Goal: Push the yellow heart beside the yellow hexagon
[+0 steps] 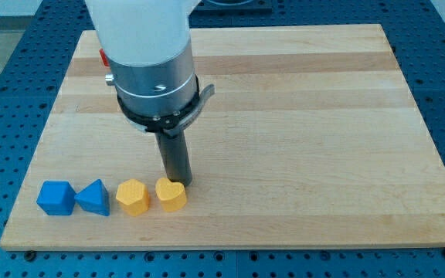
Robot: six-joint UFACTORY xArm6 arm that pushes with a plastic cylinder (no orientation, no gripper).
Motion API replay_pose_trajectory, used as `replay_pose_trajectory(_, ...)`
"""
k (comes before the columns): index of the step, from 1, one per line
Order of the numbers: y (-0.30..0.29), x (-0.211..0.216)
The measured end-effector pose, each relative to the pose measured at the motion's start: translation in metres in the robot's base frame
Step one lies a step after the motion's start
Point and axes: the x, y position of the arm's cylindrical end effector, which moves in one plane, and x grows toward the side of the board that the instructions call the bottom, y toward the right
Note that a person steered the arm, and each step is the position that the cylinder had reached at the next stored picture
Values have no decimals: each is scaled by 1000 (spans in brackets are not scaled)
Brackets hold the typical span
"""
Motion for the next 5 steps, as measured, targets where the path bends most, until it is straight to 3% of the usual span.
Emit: replay_pose_trajectory(5, -8, 0)
